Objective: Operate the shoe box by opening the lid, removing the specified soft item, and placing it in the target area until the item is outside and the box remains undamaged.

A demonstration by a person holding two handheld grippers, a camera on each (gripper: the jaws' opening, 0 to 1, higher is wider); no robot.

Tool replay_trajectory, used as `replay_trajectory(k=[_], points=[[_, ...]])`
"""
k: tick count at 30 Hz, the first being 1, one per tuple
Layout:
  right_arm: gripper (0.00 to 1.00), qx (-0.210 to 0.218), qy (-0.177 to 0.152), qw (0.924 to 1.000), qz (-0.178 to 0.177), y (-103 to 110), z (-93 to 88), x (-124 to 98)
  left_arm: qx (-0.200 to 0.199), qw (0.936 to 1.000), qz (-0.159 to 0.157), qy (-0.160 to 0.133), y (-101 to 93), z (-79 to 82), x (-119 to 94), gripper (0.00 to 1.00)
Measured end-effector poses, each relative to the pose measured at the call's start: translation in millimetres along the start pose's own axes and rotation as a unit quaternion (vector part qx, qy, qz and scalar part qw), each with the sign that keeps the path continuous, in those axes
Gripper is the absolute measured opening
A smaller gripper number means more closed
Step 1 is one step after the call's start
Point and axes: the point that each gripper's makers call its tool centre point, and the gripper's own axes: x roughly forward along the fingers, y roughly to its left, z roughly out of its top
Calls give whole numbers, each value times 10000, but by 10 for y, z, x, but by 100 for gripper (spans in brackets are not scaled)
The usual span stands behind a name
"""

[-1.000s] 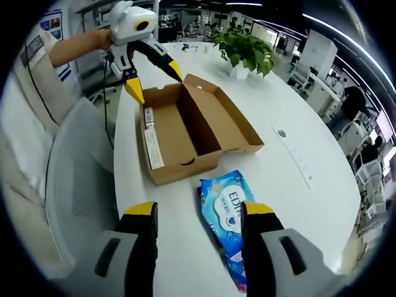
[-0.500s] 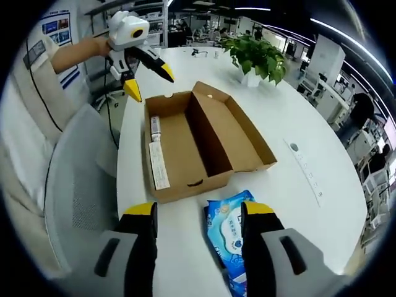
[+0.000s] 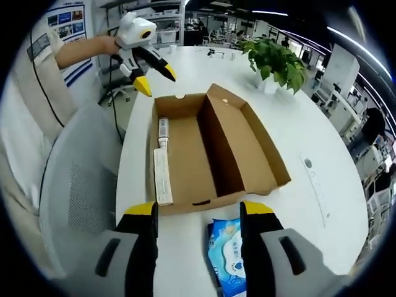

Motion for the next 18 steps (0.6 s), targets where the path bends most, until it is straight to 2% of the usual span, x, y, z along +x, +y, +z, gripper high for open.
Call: replay_trajectory(k=[4, 18], points=[[49, -170, 9, 9997, 152, 41, 41, 117, -325, 9993, 197, 32, 128, -114, -18, 47], [46, -465, 347, 9965, 603, 136, -53, 489, -953, 9941, 454, 270, 224, -413, 70, 34]])
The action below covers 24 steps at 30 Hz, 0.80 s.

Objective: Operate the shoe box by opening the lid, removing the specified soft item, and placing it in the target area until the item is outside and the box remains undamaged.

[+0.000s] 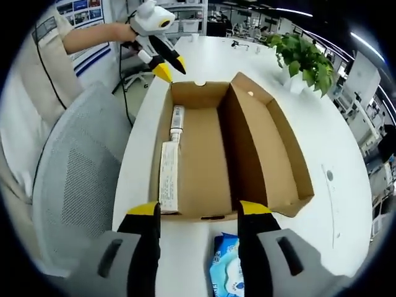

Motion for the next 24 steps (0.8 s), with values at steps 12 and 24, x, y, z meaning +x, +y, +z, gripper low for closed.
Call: replay_trajectory(k=[12, 24], points=[[43, -304, 130, 9985, 433, 83, -9, 283, -389, 9989, 91, 234, 86, -162, 160, 13], [42, -321, 286, 9971, 625, 140, -52, 511, -712, 9971, 107, 227, 170, -235, 214, 6]])
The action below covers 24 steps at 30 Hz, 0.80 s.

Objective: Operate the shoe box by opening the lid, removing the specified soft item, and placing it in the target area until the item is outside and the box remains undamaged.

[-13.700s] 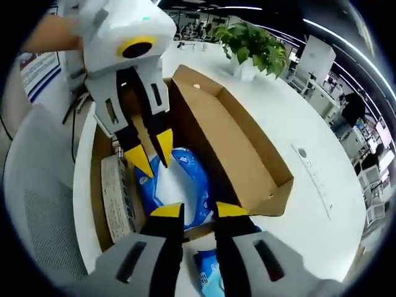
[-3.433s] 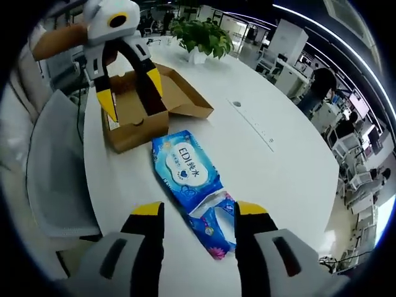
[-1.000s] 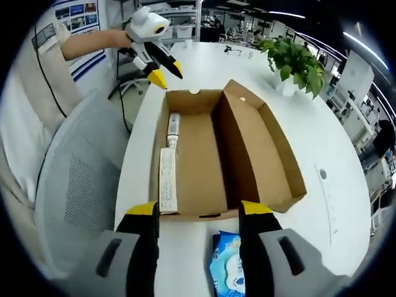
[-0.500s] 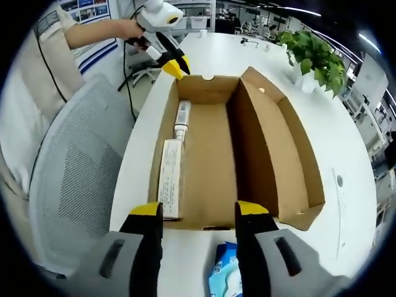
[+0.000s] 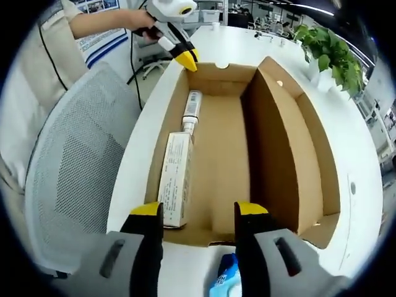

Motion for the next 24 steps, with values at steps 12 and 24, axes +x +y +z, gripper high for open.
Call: replay_trajectory(k=[12, 24], points=[[43, 9, -55, 10000, 46, 10, 39, 37, -31, 10000, 10, -1, 17, -4, 10, 6], [42, 12, -65, 9999, -143, -68, 40, 2, -71, 10000, 7, -4, 2, -6, 1, 6]])
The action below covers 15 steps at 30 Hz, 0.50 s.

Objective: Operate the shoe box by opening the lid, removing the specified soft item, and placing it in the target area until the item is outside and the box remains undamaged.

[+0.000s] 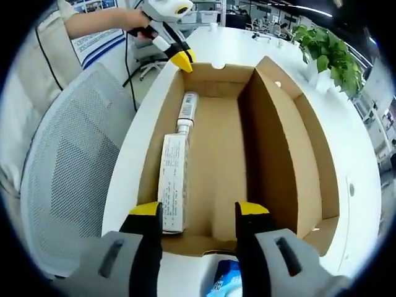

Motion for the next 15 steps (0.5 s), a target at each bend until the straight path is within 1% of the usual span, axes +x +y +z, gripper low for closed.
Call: replay_trajectory(k=[2, 7, 11, 15], points=[[42, 61, -61, 9999, 91, 40, 24, -2, 1, 10000, 3, 3, -10, -1, -4, 6], [43, 56, -109, 9996, 258, 108, 52, 6, -2, 10000, -1, 2, -21, -3, -12, 6], [40, -18, 17, 9995, 299, 131, 17, 60, -17, 10000, -8, -3, -31, -6, -17, 6], [34, -100, 111, 9993, 352, 162, -22, 113, -38, 10000, -20, -12, -39, -3, -18, 6]])
